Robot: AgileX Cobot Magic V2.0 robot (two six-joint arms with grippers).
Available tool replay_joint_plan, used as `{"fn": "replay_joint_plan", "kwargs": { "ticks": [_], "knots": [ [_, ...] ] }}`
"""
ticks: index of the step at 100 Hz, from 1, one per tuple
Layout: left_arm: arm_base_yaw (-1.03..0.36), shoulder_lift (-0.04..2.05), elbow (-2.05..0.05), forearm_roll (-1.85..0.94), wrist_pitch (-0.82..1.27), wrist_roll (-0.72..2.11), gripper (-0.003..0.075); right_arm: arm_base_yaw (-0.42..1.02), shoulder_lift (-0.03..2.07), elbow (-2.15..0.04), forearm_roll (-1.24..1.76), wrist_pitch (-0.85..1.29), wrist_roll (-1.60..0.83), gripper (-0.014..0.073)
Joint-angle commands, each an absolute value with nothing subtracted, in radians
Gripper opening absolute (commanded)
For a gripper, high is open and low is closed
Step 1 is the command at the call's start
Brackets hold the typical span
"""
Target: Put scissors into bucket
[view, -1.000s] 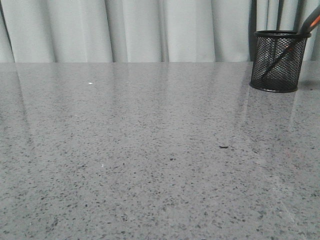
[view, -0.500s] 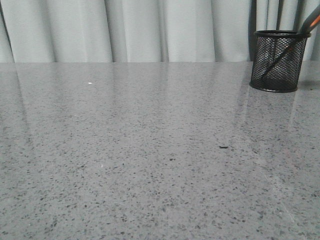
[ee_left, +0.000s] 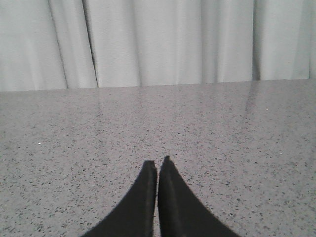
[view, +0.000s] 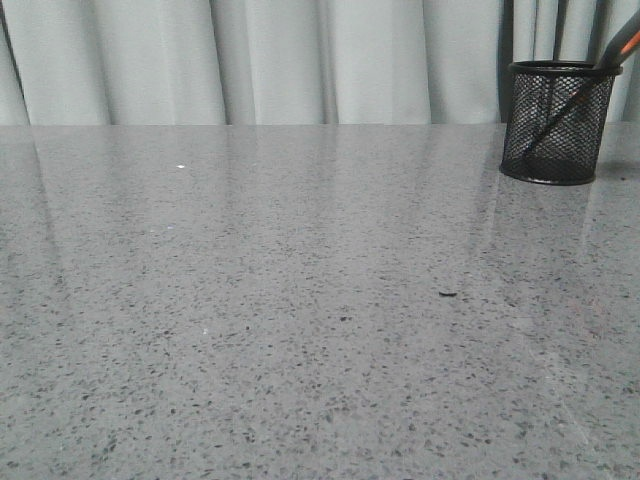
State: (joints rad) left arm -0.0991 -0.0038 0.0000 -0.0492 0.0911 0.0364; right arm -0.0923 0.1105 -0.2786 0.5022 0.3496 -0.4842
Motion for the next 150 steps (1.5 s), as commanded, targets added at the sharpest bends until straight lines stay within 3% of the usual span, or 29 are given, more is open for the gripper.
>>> {"fn": "replay_joint_plan", "kwargs": {
  "ticks": [1, 92, 110, 150],
  "knots": [
    [-0.097, -0.030, 0.017, -0.059, 0.010, 0.024, -0.0020, -0.093, 0.118, -0.306, 0.512, 0.282, -0.489, -0.0076],
    [-0.097, -0.030, 0.017, -0.059, 0.010, 0.024, -0.0020, -0.093, 0.118, -0.304, 0.467, 0.282, -0.484, -0.0076],
    [-0.097, -0.030, 0.017, -0.059, 0.010, 0.024, -0.0020, -0.093, 0.118, -0.253, 0.061, 0.269, -0.057, -0.0076],
    [-0.097, -0.030, 0.017, -0.059, 0.010, 0.024, -0.0020, -0.032, -0.029, -0.040, -0.026, 0.153, -0.047, -0.0076]
  ]
}}
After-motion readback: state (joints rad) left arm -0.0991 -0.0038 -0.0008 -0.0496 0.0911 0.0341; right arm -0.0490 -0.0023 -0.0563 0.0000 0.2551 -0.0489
